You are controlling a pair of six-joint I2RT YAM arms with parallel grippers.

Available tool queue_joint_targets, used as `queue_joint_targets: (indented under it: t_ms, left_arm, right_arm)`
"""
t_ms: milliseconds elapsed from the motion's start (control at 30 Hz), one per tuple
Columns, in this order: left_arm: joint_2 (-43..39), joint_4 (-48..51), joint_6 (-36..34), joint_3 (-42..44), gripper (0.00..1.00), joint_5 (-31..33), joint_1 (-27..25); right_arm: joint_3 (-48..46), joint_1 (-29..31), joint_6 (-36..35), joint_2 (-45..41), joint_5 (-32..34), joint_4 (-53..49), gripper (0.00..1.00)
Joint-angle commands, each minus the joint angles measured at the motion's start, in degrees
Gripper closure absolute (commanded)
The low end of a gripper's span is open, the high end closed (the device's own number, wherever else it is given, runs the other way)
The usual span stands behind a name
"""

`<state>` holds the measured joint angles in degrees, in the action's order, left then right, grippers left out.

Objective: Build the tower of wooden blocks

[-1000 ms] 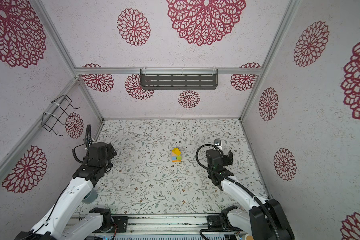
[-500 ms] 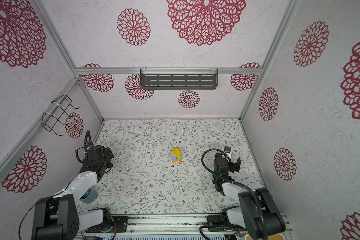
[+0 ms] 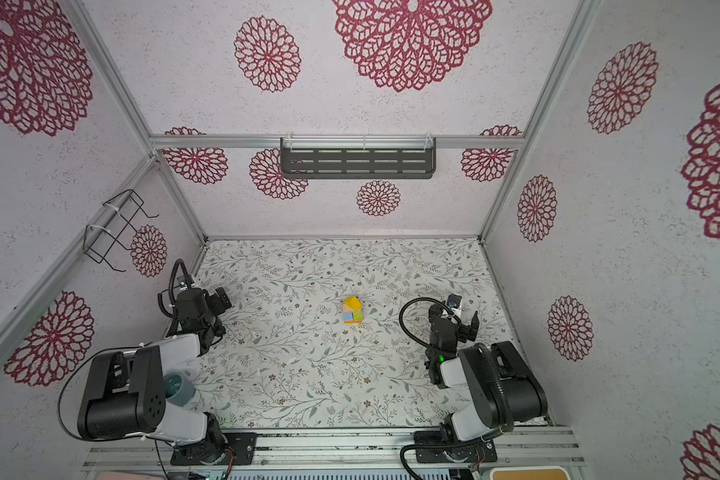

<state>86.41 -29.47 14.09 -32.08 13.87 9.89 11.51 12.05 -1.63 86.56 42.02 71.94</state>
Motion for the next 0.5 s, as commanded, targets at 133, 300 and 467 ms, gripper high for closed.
queue_joint_targets:
  t_ms: [133,300,467]
  left_arm:
    - [-0.58,-19.30,-1.64,9.24,0.03,2.02,-1.39]
    - [1.74,-27.32,-3.52,12.29,0.03,5.77,-3.64]
    - [2.70,-21.54,-6.23,8.13,0.03,2.79,-4.34]
  right_arm:
    - [-9.72,-0.36,-1.81,1.74,-6.88,24.37,0.01]
    - [-8.62,-0.71,-3.95,5.39,-14.26,24.70,0.01]
    - [-6.87,-1.70,-3.61,6.33,-14.27,23.27,0.01]
